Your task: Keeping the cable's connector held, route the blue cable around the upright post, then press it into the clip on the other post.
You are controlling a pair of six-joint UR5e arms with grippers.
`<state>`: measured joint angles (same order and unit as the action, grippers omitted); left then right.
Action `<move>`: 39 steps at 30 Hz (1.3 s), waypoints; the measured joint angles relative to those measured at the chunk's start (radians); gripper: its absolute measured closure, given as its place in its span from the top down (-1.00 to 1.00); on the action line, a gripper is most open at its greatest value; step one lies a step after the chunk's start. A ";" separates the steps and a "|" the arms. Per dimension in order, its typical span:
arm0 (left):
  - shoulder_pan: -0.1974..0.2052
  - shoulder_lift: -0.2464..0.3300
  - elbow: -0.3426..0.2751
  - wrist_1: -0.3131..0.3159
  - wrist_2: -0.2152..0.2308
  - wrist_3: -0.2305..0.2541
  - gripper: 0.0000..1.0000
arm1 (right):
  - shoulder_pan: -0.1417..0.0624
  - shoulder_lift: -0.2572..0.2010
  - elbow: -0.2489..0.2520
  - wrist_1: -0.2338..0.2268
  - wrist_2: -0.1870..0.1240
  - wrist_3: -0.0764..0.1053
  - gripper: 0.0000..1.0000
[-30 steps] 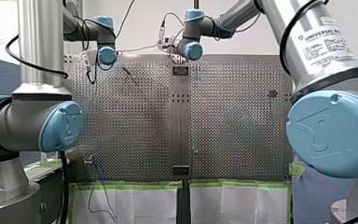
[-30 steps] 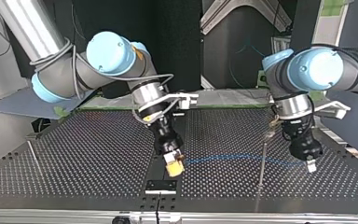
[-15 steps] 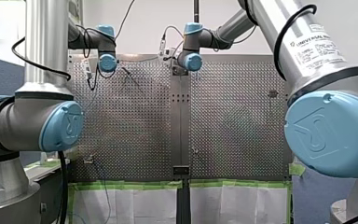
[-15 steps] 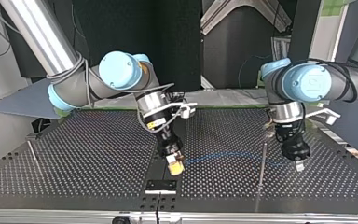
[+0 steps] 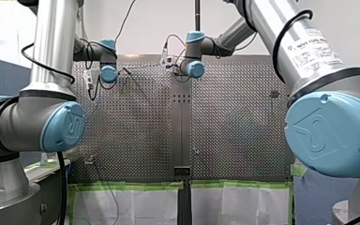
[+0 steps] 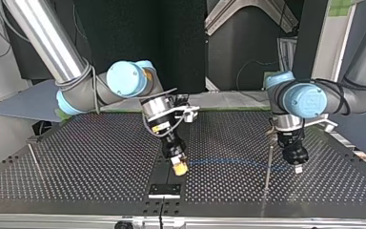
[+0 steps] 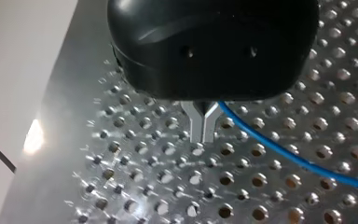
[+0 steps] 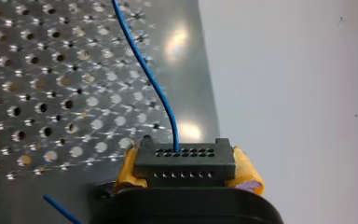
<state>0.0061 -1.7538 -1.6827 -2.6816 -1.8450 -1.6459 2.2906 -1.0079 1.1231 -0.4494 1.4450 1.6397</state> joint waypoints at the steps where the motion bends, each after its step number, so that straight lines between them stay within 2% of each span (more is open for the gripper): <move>1: 0.001 -0.002 0.000 0.001 0.002 -0.003 -1.00 | 0.000 0.004 0.000 0.000 -0.001 -0.002 -1.00; 9: 0.004 -0.042 0.000 0.024 0.041 -0.064 -1.00 | 0.008 0.030 0.001 0.014 -0.007 -0.022 -1.00; 15: 0.001 -0.051 0.000 0.038 0.053 -0.116 -1.00 | 0.013 0.037 0.007 0.056 -0.004 -0.048 -1.00; 22: -0.006 -0.051 0.000 0.078 0.111 -0.181 -1.00 | 0.015 0.044 0.056 0.064 0.007 -0.057 -1.00; 27: -0.006 -0.051 0.000 0.054 0.154 -0.236 -1.00 | 0.017 0.046 0.083 0.064 0.012 -0.065 -1.00; 29: -0.006 -0.052 0.000 0.036 0.154 -0.256 -0.61 | 0.018 0.047 0.089 0.064 0.012 -0.068 -1.00; 30: -0.007 -0.052 0.000 0.028 0.150 -0.265 -0.61 | 0.019 0.048 0.090 0.064 0.012 -0.069 -1.00; 31: -0.007 -0.051 0.000 0.019 0.145 -0.275 -0.32 | 0.020 0.049 0.092 0.064 0.012 -0.070 -1.00; 32: -0.008 -0.051 0.000 0.006 0.139 -0.287 -0.22 | 0.021 0.051 0.093 0.065 0.013 -0.072 -1.00; 33: -0.008 -0.051 0.000 -0.002 0.136 -0.296 -0.22 | 0.022 0.053 0.095 0.065 0.013 -0.073 -1.00; 34: -0.009 -0.052 0.000 -0.010 0.134 -0.304 -0.11 | 0.024 0.055 0.096 0.065 0.014 -0.074 -1.00; 35: -0.009 -0.052 0.000 -0.022 0.132 -0.315 0.10 | 0.025 0.058 0.098 0.064 0.016 -0.076 -1.00; 36: -0.009 -0.052 0.000 -0.030 0.132 -0.324 0.10 | 0.026 0.062 0.100 0.065 0.017 -0.077 -1.00; 37: -0.009 -0.052 0.000 -0.039 0.134 -0.333 0.27 | 0.027 0.066 0.101 0.065 0.018 -0.078 -1.00; 38: -0.009 -0.052 0.000 -0.051 0.139 -0.342 0.53 | 0.028 0.071 0.104 0.065 0.019 -0.080 -1.00; 39: -0.009 -0.052 0.000 -0.057 0.144 -0.346 0.53 | 0.028 0.076 0.107 0.064 0.022 -0.081 -1.00</move>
<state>-0.0032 -1.8058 -1.6824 -2.7385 -1.7010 -1.9915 2.3191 -0.9314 1.2299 -0.3852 1.4666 1.5585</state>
